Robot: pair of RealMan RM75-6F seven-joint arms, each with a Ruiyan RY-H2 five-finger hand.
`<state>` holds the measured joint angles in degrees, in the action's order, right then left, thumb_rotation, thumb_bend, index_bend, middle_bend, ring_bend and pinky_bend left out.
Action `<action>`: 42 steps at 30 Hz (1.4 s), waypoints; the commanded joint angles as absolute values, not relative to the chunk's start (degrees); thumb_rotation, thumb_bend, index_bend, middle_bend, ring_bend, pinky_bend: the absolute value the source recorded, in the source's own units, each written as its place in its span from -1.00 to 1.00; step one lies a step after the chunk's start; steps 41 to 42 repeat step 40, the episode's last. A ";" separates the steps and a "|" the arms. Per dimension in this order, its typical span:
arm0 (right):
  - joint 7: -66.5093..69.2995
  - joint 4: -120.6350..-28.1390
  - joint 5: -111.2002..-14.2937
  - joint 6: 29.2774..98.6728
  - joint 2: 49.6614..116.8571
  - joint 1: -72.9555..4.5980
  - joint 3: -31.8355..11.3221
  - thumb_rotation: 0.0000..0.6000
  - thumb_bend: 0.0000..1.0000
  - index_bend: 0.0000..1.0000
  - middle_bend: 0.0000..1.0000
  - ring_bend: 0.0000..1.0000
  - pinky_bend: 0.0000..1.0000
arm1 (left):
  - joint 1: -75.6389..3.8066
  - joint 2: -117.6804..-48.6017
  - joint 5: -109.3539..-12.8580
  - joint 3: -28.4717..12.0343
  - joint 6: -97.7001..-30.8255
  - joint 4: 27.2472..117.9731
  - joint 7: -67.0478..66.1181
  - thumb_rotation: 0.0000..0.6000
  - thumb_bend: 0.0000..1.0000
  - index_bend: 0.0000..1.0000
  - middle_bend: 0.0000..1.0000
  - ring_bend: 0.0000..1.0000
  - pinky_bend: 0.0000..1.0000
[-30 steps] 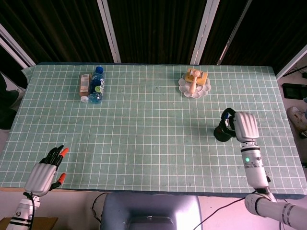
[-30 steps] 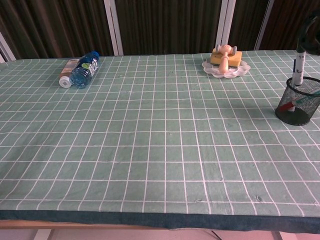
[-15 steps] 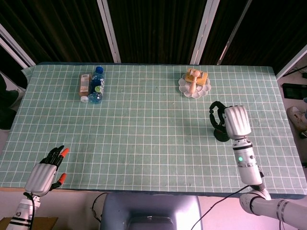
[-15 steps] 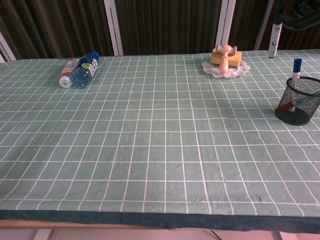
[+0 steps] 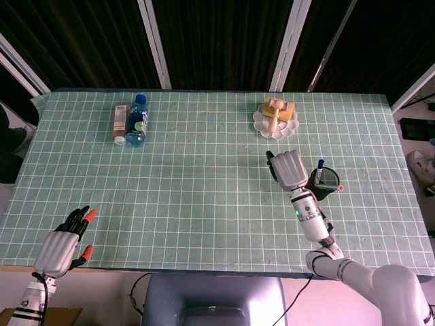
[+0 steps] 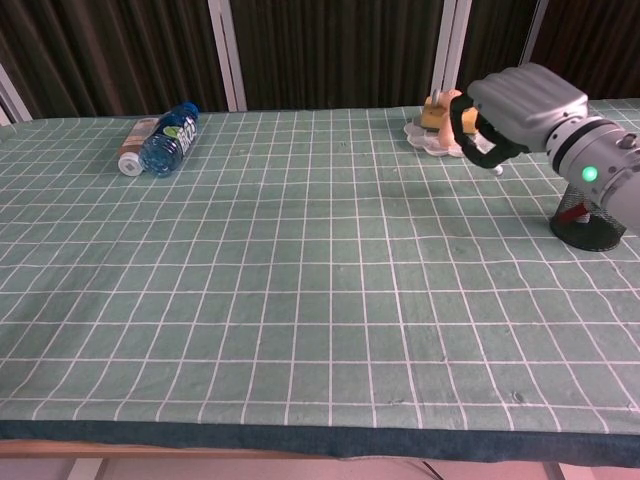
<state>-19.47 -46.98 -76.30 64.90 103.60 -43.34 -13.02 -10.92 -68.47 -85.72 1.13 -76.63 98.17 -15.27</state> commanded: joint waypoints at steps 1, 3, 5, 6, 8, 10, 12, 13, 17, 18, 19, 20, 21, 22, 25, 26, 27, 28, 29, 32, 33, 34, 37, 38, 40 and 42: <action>-18.20 -41.31 -77.29 61.69 107.99 -45.49 -11.50 1.00 0.76 0.52 1.00 1.00 1.00 | -10.91 -68.44 -85.73 1.16 -76.61 98.13 -15.17 1.00 -0.22 -0.83 -1.00 -0.91 -0.31; -17.42 -39.47 -77.69 61.06 109.08 -45.71 -11.00 1.00 0.72 0.38 1.00 1.00 1.00 | -10.92 -68.41 -85.68 1.13 -76.58 98.16 -15.09 1.00 -0.22 -0.83 -1.00 -0.91 -0.31; -16.49 -38.68 -77.79 60.65 109.59 -45.69 -10.84 1.00 0.48 0.17 1.00 1.00 1.00 | -10.91 -68.39 -85.63 1.09 -76.61 98.11 -14.99 1.00 -0.22 -0.83 -1.00 -0.91 -0.31; -15.63 -38.80 -77.74 60.44 109.50 -45.55 -10.85 1.00 0.36 0.09 1.00 1.00 1.00 | -10.91 -68.38 -85.64 1.08 -76.63 98.06 -14.91 1.00 -0.22 -0.83 -1.00 -0.91 -0.31; -14.86 -39.78 -77.53 60.41 108.78 -45.18 -11.05 1.00 0.02 -0.21 1.00 1.00 1.00 | -10.91 -68.35 -85.62 1.07 -76.62 98.01 -14.80 1.00 -0.22 -0.83 -1.00 -0.91 -0.31; -14.41 -43.11 -77.01 60.73 106.60 -44.22 -11.44 1.00 -0.30 -0.58 1.00 1.00 1.00 | -10.91 -68.37 -85.50 1.05 -76.56 97.97 -14.85 1.00 -0.22 -0.83 -1.00 -0.91 -0.31; -14.07 -47.33 -76.51 61.52 103.99 -43.01 -11.83 1.00 -0.51 -0.86 1.00 1.00 1.00 | -10.94 -68.40 -85.51 1.08 -76.49 97.97 -14.99 1.00 -0.22 -0.83 -1.00 -0.91 -0.31; -13.73 -50.06 -76.40 62.08 102.30 -42.26 -11.93 1.00 -0.59 -0.95 1.00 1.00 1.00 | -10.96 -68.44 -85.52 1.09 -76.46 97.97 -15.08 1.00 -0.22 -0.83 -1.00 -0.91 -0.31; -9.03 -65.75 -77.47 68.49 92.32 -36.73 -11.99 1.00 -0.70 -1.00 0.92 0.92 0.84 | -10.98 -68.57 -85.40 1.14 -76.32 97.97 -15.61 1.00 -0.22 -0.83 -1.00 -0.91 -0.31; -7.16 -69.55 -78.16 70.91 89.99 -34.95 -11.84 1.00 -0.71 -1.00 0.85 0.86 0.78 | -10.97 -68.61 -85.37 1.13 -76.35 97.96 -15.70 1.00 -0.22 -0.83 -1.00 -0.91 -0.31; -5.11 -73.30 -78.88 73.45 87.69 -32.97 -11.53 1.00 -0.72 -0.96 0.72 0.72 0.68 | -10.97 -68.66 -85.37 1.11 -76.37 97.91 -15.82 1.00 -0.22 -0.83 -1.00 -0.91 -0.31; -4.43 -74.55 -79.11 74.29 86.93 -32.27 -11.38 1.00 -0.72 -0.93 0.63 0.64 0.62 | -10.97 -68.68 -85.36 1.11 -76.37 97.89 -15.86 1.00 -0.22 -0.83 -1.00 -0.91 -0.31; -4.12 -75.46 -79.38 74.68 86.30 -31.84 -11.14 1.00 -0.72 -0.89 0.57 0.57 0.57 | -10.97 -68.70 -85.34 1.10 -76.37 97.88 -15.88 1.00 -0.22 -0.83 -1.00 -0.91 -0.31; -3.61 -76.48 -79.55 75.31 85.63 -31.27 -11.00 1.00 -0.72 -0.85 0.50 0.49 0.51 | -10.97 -68.72 -85.33 1.10 -76.38 97.87 -15.92 1.00 -0.22 -0.83 -1.00 -0.91 -0.31; 0.98 -84.88 -80.61 81.98 80.31 -24.96 -9.04 1.00 -0.72 -0.60 -0.07 -0.18 -0.04 | -10.95 -68.84 -85.18 1.10 -76.34 97.76 -16.20 1.00 -0.22 -0.83 -1.00 -0.91 -0.31; 2.45 -89.50 -80.52 85.24 77.02 -20.85 -7.07 1.00 -0.72 -0.59 -0.20 -0.34 -0.18 | -10.95 -68.93 -85.17 1.09 -76.36 97.76 -16.50 1.00 -0.22 -0.83 -1.00 -0.91 -0.31; 2.72 -92.94 -78.78 89.69 74.54 -14.88 -4.15 1.00 -0.72 -0.58 -0.31 -0.46 -0.29 | -10.89 -69.04 -85.49 1.17 -76.60 97.84 -16.85 1.00 -0.22 -0.83 -1.00 -0.91 -0.31; 2.50 -94.60 -79.04 91.63 73.49 -12.73 -2.92 1.00 -0.72 -0.60 -0.42 -0.58 -0.40 | -10.82 -69.13 -85.68 1.23 -76.80 97.89 -17.08 1.00 -0.22 -0.83 -1.00 -0.91 -0.31; 2.34 -95.77 -78.46 92.74 73.09 -11.10 -2.43 1.00 -0.72 -0.61 -0.47 -0.64 -0.45 | -10.74 -69.23 -85.93 1.31 -77.02 97.92 -17.34 1.00 -0.22 -0.83 -1.00 -0.91 -0.31; 0.41 -97.26 -78.57 92.27 71.55 -9.87 -1.53 1.00 -0.72 -0.79 -0.71 -0.86 -0.57 | -10.67 -69.42 -86.56 1.53 -77.30 97.91 -17.79 1.00 -0.22 -0.83 -1.00 -0.91 -0.31; -0.31 -97.62 -78.23 91.99 71.43 -9.67 -1.57 1.00 -0.72 -0.84 -0.77 -0.91 -0.58 | -10.65 -69.47 -86.64 1.57 -77.33 97.90 -17.86 1.00 -0.22 -0.83 -1.00 -0.91 -0.31; -1.36 -97.96 -77.86 91.54 71.39 -9.59 -1.56 1.00 -0.72 -0.88 -0.82 -0.95 -0.58 | -10.62 -69.51 -86.67 1.57 -77.39 97.89 -17.93 1.00 -0.22 -0.83 -1.00 -0.91 -0.31; -4.03 -99.04 -77.91 88.70 70.67 -10.02 -0.85 1.00 -0.72 -0.94 -0.88 -0.99 -0.58 | -10.49 -69.57 -86.69 1.47 -77.73 97.79 -17.83 1.00 -0.22 -0.84 -1.00 -0.91 -0.31; -4.46 -99.40 -78.17 87.78 70.38 -10.23 -0.73 1.00 -0.72 -0.97 -0.90 -1.00 -0.58 | -10.42 -69.57 -86.74 1.40 -77.94 97.71 -17.68 1.00 -0.22 -0.85 -1.00 -0.91 -0.31; -4.89 -99.59 -78.66 87.14 70.34 -10.36 -0.80 1.00 -0.72 -0.98 -0.91 -1.00 -0.58 | -10.26 -69.53 -86.81 1.29 -78.36 97.64 -17.29 1.00 -0.22 -0.86 -1.00 -0.91 -0.31; -4.89 -99.59 -78.66 87.14 70.34 -10.36 -0.80 1.00 -0.72 -0.98 -0.91 -1.00 -0.58 | -10.26 -69.53 -86.81 1.29 -78.36 97.64 -17.29 1.00 -0.22 -0.86 -1.00 -0.91 -0.31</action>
